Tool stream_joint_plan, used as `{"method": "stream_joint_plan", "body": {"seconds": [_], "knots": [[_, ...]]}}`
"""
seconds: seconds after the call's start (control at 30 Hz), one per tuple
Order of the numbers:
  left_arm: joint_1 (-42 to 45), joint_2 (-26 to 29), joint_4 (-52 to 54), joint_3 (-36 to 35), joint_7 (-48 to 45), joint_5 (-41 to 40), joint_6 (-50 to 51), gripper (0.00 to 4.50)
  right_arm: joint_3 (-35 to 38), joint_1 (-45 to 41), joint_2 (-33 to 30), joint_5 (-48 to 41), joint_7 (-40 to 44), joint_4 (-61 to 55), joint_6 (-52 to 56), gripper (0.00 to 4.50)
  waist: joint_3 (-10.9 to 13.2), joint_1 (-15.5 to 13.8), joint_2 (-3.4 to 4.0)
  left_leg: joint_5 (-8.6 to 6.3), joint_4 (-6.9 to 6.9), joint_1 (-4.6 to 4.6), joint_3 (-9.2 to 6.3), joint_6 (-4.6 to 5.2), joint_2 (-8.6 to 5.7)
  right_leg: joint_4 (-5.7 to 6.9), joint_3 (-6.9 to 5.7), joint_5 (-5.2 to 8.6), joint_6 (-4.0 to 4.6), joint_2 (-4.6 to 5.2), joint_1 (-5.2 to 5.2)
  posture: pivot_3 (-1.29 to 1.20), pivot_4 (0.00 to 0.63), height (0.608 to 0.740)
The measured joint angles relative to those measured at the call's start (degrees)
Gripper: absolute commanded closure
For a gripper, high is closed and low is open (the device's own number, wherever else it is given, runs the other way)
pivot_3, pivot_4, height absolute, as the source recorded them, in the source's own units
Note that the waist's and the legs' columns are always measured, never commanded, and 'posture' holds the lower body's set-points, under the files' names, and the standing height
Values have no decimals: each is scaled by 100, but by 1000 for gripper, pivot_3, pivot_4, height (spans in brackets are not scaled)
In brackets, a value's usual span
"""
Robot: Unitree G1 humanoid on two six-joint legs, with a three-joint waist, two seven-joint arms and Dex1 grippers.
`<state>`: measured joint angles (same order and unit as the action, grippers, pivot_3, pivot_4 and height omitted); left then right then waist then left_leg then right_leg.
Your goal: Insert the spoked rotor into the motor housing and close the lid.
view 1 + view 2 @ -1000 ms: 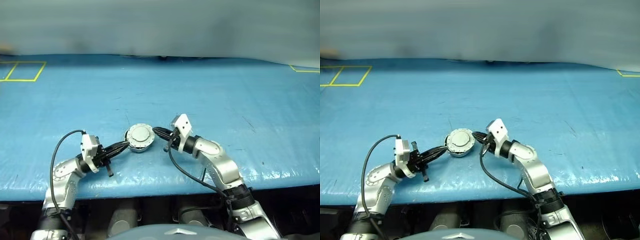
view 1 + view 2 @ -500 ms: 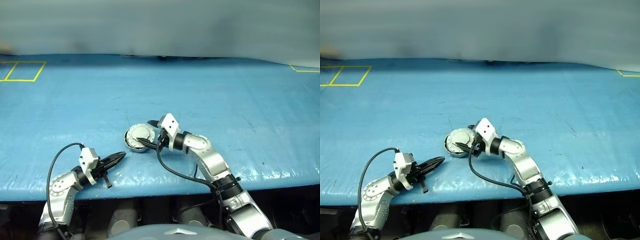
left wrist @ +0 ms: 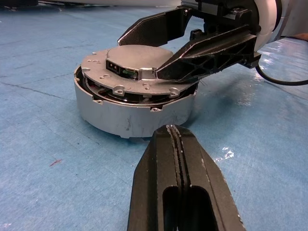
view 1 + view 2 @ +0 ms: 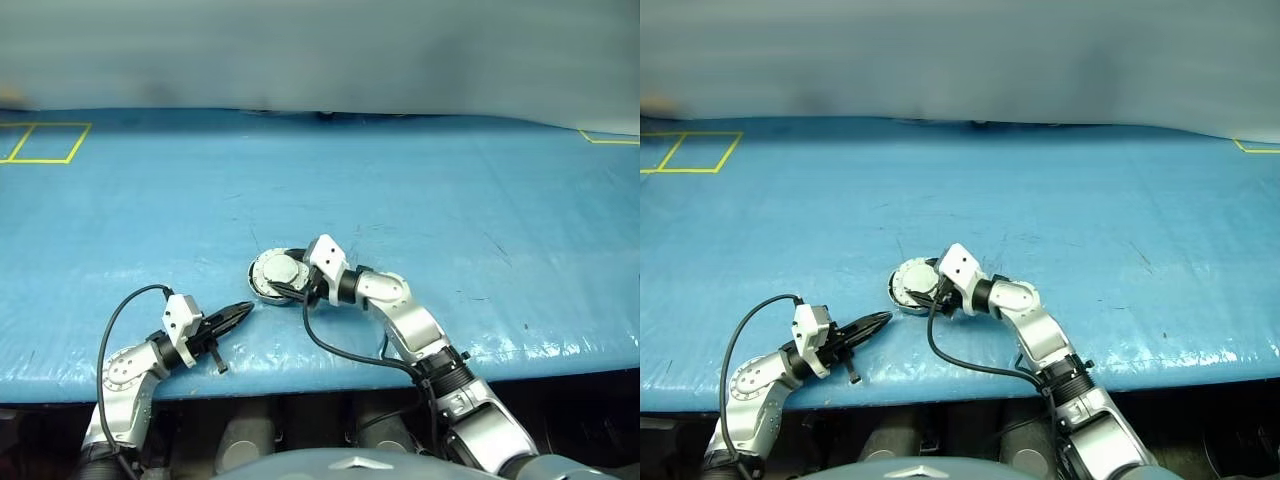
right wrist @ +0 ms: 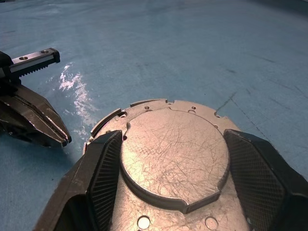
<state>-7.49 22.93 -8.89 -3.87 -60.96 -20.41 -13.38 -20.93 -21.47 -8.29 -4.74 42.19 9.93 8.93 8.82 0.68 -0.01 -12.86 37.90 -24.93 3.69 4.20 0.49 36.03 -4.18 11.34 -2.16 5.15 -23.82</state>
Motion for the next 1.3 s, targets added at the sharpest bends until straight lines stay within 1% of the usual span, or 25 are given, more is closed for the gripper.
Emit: {"method": "stream_joint_plan", "body": {"seconds": [0.17,0.4,0.77,1.1,1.3], "knots": [[0,-1,-8,0,84,7,-8,4500,7,4,16,-42,22,-30,83,1526,0,1,0,0,-2,0,0,-1,0,0,1,0,0,1,-1,0,150,740],[3,-21,-34,46,133,15,-80,4500,142,67,401,-281,-302,-394,935,1526,1,10,1,0,-8,-3,-1,-4,1,0,4,1,4,3,-7,0,150,740],[-11,-21,-47,105,220,15,-84,4500,-66,84,400,0,-648,-525,1062,1526,1,7,1,0,-10,-2,0,-4,0,0,2,2,4,4,-7,0,150,740],[-28,-21,-47,118,235,16,-84,4500,-141,72,428,25,-855,-823,1659,1526,0,9,2,0,-12,0,-1,-4,1,0,3,3,4,6,-6,0,150,740],[-30,-21,-82,118,262,17,-85,4500,-351,41,468,245,-1137,-959,1919,1526,-8,16,8,0,-15,4,-1,-5,1,-1,3,4,4,8,-5,0,150,740]]}}
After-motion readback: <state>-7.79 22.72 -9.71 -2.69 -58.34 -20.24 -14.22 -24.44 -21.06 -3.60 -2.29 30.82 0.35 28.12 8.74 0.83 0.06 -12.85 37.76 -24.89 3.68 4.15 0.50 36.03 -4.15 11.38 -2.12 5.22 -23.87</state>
